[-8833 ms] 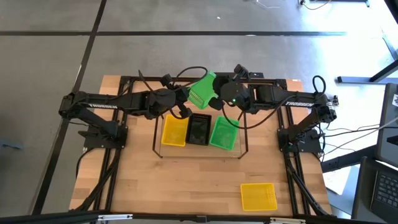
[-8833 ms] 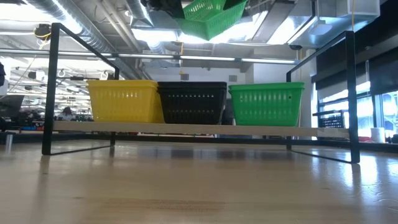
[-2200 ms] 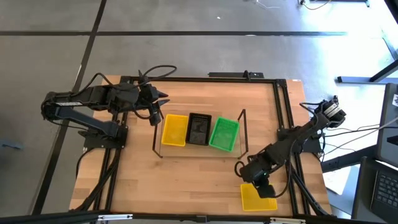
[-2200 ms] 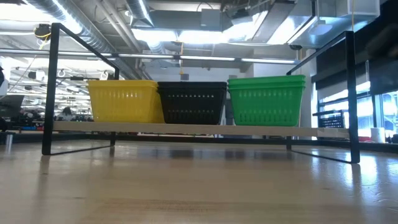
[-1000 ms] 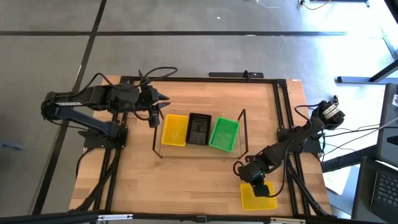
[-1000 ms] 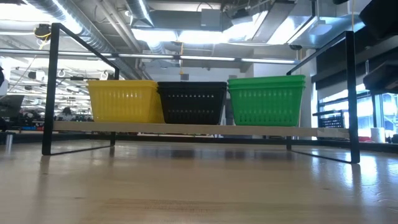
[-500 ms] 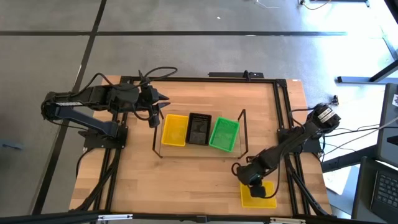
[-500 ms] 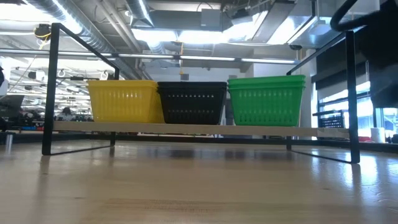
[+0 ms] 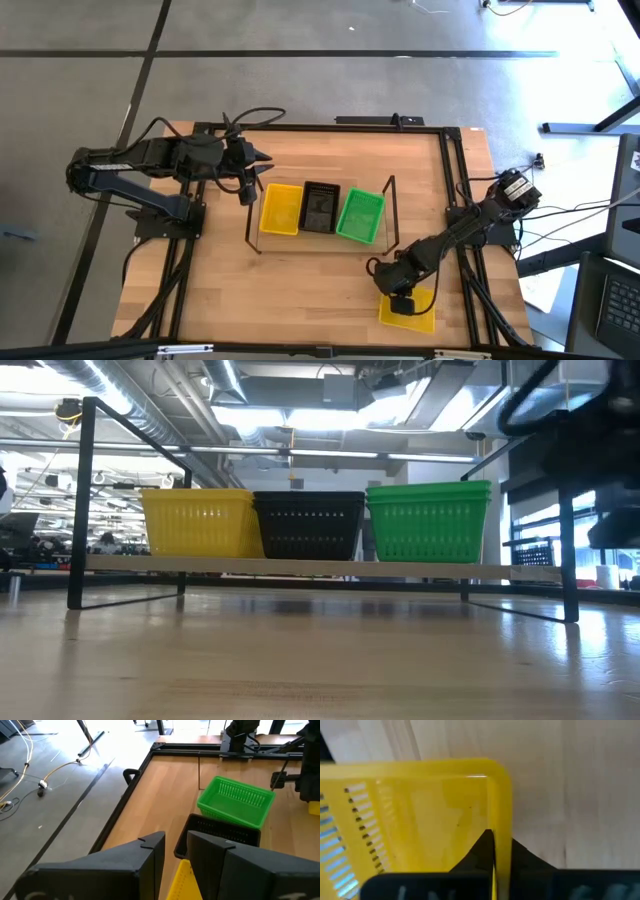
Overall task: Stack baskets on shelf by color
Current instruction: Stack the yellow bin on top of the yellow bin on the shelf
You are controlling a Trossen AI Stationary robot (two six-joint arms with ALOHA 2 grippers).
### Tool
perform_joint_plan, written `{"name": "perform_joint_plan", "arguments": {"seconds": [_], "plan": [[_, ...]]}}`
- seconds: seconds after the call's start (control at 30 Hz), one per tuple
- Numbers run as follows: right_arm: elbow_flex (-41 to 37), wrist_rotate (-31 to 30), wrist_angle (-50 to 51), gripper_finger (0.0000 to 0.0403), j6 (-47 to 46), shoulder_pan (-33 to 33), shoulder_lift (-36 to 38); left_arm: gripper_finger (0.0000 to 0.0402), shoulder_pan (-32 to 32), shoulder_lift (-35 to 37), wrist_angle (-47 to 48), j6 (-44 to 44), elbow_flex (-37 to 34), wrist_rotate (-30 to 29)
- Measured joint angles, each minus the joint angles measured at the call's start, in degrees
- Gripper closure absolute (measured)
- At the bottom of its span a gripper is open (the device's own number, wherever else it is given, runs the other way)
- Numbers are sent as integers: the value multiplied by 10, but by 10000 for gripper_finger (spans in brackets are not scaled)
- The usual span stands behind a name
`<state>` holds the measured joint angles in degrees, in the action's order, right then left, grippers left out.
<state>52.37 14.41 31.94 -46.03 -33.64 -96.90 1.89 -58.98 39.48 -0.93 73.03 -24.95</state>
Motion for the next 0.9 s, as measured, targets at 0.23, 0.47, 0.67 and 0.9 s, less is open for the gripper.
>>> {"name": "perform_joint_plan", "arguments": {"seconds": [0.23,0.47,0.67,0.9], "plan": [[35,5,5,401,-15,34,0,327,11,0,2,0,0,0],[102,0,22,402,-43,65,1,327,30,0,21,0,0,26],[178,3,102,402,-46,69,1,327,36,0,22,7,0,39],[281,14,214,403,-48,61,1,327,36,0,22,16,0,47]]}}
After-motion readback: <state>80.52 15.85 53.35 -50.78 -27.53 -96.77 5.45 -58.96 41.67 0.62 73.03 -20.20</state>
